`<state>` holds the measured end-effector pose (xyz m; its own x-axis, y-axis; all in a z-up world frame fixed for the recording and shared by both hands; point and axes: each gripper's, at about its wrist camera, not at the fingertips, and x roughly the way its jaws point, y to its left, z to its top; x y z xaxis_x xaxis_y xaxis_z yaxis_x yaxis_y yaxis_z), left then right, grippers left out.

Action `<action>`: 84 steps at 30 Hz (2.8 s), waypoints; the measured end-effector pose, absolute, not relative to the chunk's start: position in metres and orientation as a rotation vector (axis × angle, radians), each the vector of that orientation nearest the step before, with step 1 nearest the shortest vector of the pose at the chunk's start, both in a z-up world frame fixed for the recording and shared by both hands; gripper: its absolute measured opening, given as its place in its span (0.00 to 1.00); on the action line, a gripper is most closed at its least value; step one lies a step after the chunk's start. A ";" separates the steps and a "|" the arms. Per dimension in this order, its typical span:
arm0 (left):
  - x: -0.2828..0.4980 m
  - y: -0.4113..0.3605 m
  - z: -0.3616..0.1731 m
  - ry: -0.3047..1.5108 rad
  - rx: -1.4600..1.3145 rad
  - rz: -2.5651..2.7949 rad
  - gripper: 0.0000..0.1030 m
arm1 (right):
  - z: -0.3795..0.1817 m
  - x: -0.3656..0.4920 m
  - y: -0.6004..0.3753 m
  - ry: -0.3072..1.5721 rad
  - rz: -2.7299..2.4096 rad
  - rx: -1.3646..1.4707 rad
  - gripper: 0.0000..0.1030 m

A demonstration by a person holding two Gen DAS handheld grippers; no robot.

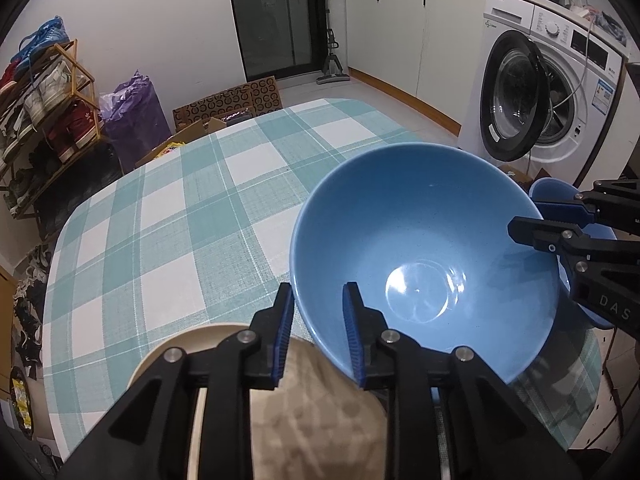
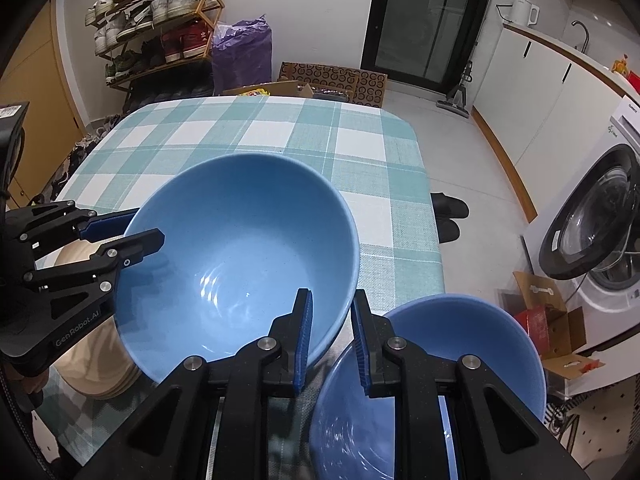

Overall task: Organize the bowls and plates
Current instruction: 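Open both grippers to release the light-blue bowl rim, then move both grippers to the rim of the darker blue bowl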

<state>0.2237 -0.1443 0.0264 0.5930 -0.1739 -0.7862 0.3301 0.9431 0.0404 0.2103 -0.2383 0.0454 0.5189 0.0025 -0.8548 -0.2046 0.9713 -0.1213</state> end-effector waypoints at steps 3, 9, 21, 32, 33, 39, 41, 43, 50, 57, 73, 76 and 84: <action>0.223 -0.146 0.026 0.892 0.193 -0.299 0.31 | 0.049 0.210 -0.240 1.010 0.134 -0.209 0.21; 0.219 -0.148 0.030 0.891 0.192 -0.315 0.46 | 0.060 0.204 -0.243 0.973 0.168 -0.184 0.40; 0.208 -0.149 0.037 0.888 0.187 -0.325 0.80 | 0.076 0.194 -0.243 0.919 0.203 -0.157 0.93; 0.197 -0.146 0.051 0.851 0.143 -0.335 0.95 | 0.088 0.181 -0.251 0.879 0.198 -0.156 0.99; 0.197 -0.146 0.052 0.849 0.138 -0.335 0.96 | 0.089 0.179 -0.253 0.877 0.197 -0.152 0.99; 0.191 -0.147 0.057 0.839 0.126 -0.325 0.96 | 0.103 0.166 -0.268 0.850 0.179 -0.133 0.99; 0.187 -0.147 0.062 0.828 0.116 -0.326 0.96 | 0.108 0.161 -0.274 0.841 0.168 -0.127 0.99; 0.183 -0.146 0.065 0.821 0.095 -0.323 0.96 | 0.112 0.155 -0.280 0.831 0.155 -0.113 0.99; 0.165 -0.149 0.071 0.795 0.079 -0.302 0.96 | 0.120 0.134 -0.305 0.813 0.111 -0.074 0.99; 0.151 -0.159 0.073 0.784 0.072 -0.326 0.96 | 0.117 0.118 -0.330 0.805 0.072 -0.035 0.99; 0.119 -0.193 0.064 0.773 0.030 -0.374 0.95 | 0.112 0.092 -0.368 0.795 0.028 -0.045 0.99; 0.117 -0.199 0.060 0.780 0.013 -0.377 0.95 | 0.110 0.088 -0.375 0.794 0.029 -0.042 0.99; 0.112 -0.217 0.058 0.786 0.010 -0.391 0.95 | 0.098 0.087 -0.396 0.817 0.024 -0.026 0.99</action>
<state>0.1116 -0.2166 0.0575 0.6391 -0.3389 -0.6904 0.3464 0.9283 -0.1351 0.0871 -0.3957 0.0980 0.6843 0.0112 -0.7291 -0.0312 0.9994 -0.0140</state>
